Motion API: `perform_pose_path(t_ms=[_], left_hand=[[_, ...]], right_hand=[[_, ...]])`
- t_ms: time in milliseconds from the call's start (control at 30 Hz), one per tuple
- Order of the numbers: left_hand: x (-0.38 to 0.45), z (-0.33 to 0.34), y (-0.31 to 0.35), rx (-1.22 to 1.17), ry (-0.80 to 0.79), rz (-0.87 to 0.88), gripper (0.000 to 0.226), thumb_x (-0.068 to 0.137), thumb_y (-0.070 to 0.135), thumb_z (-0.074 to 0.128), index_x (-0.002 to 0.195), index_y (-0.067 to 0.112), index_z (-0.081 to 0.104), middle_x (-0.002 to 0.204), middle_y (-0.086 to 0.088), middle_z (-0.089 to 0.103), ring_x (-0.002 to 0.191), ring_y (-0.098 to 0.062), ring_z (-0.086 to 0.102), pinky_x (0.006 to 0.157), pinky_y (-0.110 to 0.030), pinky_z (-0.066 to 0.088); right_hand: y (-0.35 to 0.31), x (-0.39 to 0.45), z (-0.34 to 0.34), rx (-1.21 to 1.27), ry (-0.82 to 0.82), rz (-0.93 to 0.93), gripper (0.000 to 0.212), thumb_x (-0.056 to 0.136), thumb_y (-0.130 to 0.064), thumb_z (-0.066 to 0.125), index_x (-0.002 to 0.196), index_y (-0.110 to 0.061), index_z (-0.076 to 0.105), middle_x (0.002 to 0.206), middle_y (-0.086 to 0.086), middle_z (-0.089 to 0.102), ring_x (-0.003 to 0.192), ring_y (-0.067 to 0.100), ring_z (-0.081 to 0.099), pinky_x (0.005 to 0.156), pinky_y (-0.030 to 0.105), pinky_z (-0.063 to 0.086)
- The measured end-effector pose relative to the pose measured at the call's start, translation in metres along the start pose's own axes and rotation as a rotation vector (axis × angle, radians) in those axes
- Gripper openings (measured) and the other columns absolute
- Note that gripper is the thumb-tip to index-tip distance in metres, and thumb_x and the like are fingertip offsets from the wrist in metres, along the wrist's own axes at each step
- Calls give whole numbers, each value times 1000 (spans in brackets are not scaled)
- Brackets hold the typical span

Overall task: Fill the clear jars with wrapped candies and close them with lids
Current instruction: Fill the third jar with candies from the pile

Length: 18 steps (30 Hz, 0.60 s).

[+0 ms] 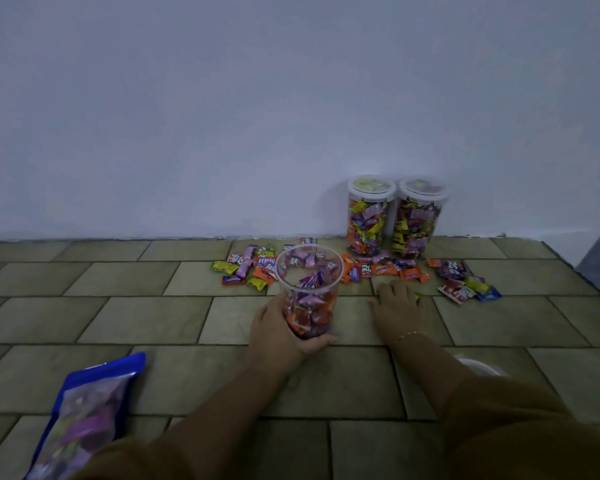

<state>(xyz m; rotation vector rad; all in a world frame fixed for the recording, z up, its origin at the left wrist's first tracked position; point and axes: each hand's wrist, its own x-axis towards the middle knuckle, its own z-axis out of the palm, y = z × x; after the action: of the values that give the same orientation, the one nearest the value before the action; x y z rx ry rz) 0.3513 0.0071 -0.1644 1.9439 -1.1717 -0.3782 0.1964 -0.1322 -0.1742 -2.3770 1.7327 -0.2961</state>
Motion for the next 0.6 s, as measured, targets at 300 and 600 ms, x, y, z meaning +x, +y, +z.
perform_pose_path(t_ms=[300,600], left_hand=[[-8,-6,8,-85,-21,8,98,47,56,87,130,31,41,113,22,46,104,1,43,86,-19,36],[-29,-13,4,-97,-26,-16,89,49,48,90,121,30,41,109,18,49,101,-3,49,78,-17,36]], right_hand=[[-3,-42,-4,75,28,-161,29,96,-12,40,120,-11,57,128,11,47,118,26,45,100,31,35],[-67,-71,-71,956,290,-118,17,92,-6,51,97,-10,67,90,0,58,84,13,53,71,19,41]])
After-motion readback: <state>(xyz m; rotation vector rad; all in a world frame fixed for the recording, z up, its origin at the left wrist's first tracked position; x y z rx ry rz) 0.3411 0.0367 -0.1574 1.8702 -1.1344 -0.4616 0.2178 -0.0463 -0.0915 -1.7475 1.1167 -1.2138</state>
